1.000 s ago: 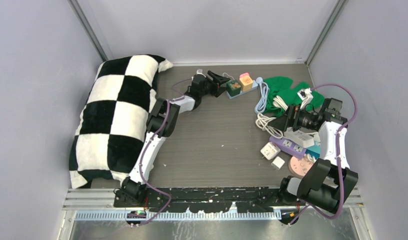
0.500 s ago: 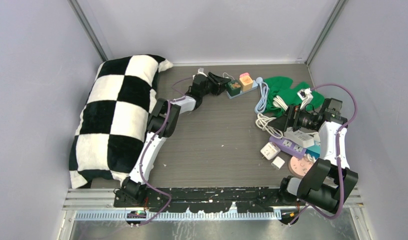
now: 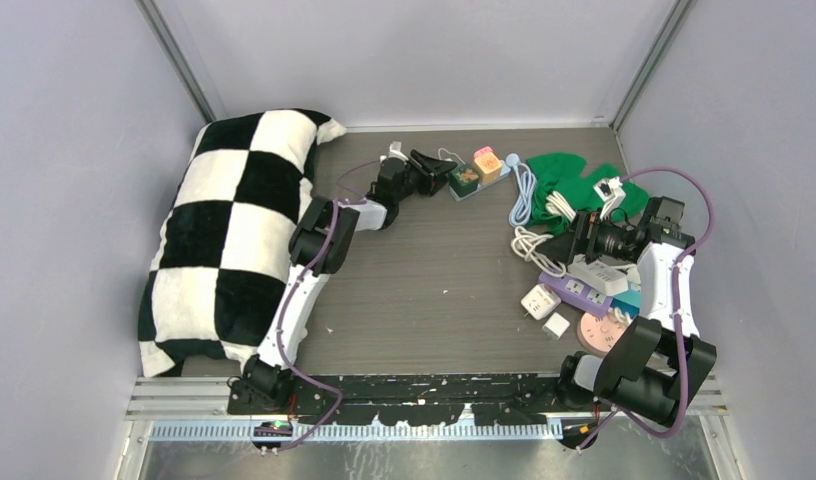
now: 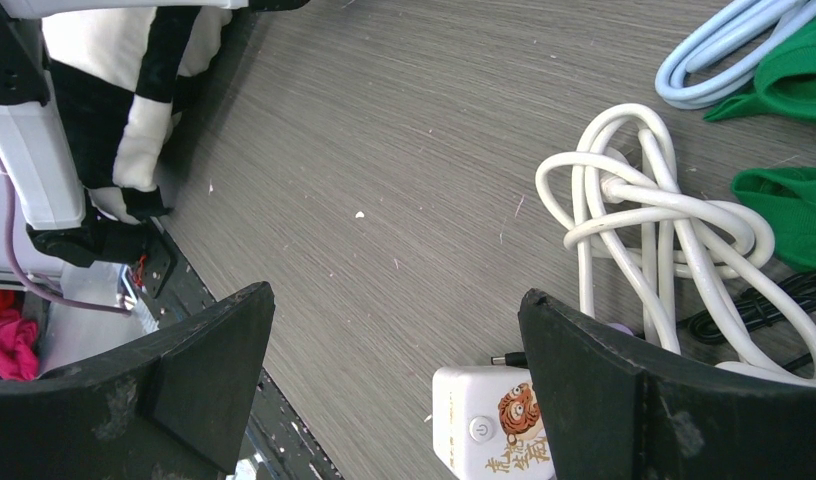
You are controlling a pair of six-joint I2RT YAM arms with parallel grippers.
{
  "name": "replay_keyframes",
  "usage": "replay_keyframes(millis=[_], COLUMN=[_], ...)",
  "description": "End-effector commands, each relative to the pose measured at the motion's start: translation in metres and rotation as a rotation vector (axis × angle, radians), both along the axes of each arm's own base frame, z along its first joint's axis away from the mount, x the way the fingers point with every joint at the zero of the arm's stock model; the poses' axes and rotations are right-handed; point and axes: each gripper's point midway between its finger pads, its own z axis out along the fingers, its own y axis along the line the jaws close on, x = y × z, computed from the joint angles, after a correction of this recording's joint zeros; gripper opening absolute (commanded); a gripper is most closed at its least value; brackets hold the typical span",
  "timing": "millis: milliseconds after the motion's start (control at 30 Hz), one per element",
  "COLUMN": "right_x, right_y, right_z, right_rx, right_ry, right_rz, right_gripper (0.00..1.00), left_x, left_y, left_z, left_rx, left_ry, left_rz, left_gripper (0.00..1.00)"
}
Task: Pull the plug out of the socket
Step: Move the socket to the center of the board.
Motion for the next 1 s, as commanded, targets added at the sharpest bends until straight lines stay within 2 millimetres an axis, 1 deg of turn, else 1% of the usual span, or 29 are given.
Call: replay_keyframes(millis=[0,33,267,500,533,767,967], right_x=[0.001,0.001,0.0,-0.001,-0.001,-0.002,-0.002], right_y=[-0.001,-0.001,0.0,0.001,0.001,0.002,0.005], right_z=[0.0,0.0,0.0,0.0,0.0,-0.002,-0.003], right_rx=[0.002,0.003,0.006,0.006,0.005,0.01,0.013], right_ry=[-0.012,-0.013,-0.013,-0.014,-0.015,-0.011,-0.004], right_rz=[0.008,0.008,0.011,0.014,0.014,0.019,0.031], right_gripper=[0.97,0.97,0.97,0.96,0.97,0.96,0.96], left_x=[-0.012,-0.017,-0.044,-0.081,-0.086,-0.12,-0.152], left_y=[0.016,0.019,0.032,0.05,0.053,0.073,0.091], left_z=[0.07,0.066,0.066,0.064,0.066,0.068,0.057], left_rx=[-0.048,-0.044,-0.059,-0.087,-0.09,-0.143,-0.131], left_ry=[-0.158,-0.152,-0.151,-0.127,-0.129,-0.11,-0.073], left_rz=[-0.024,-0.027,-0.051,-0.06,-0.06,-0.029,0.0], left_gripper=[0.0,0.0,0.0,0.0,0.0,0.0,0.0])
